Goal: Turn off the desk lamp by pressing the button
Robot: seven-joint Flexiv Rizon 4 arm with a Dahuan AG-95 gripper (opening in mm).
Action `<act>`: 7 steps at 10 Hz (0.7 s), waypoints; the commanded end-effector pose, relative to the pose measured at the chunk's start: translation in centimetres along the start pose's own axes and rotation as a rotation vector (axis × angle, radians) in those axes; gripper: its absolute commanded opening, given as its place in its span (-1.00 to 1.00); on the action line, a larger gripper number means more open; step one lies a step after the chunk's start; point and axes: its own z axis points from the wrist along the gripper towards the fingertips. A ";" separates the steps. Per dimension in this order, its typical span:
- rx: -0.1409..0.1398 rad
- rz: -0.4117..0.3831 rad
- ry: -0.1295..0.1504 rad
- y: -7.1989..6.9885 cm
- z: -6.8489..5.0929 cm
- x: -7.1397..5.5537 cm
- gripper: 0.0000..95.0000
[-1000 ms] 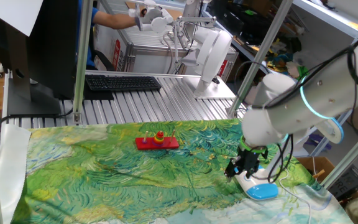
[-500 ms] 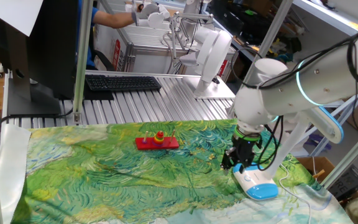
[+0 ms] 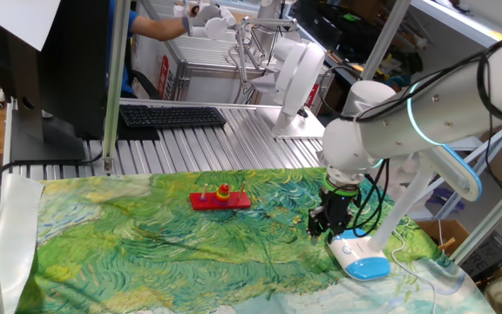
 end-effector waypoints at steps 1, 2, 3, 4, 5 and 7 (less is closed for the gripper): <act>-0.006 0.015 0.007 0.0 -0.1 0.1 -0.60; -0.015 0.030 0.013 0.0 -0.1 0.1 -0.60; -0.044 0.052 0.019 0.0 -0.2 0.0 -1.00; -0.044 0.064 0.022 -0.1 -0.3 -0.1 -1.00; -0.049 0.085 0.031 -0.2 -0.5 -0.3 -1.00; -0.049 0.125 0.029 -0.4 -0.8 -0.6 -1.00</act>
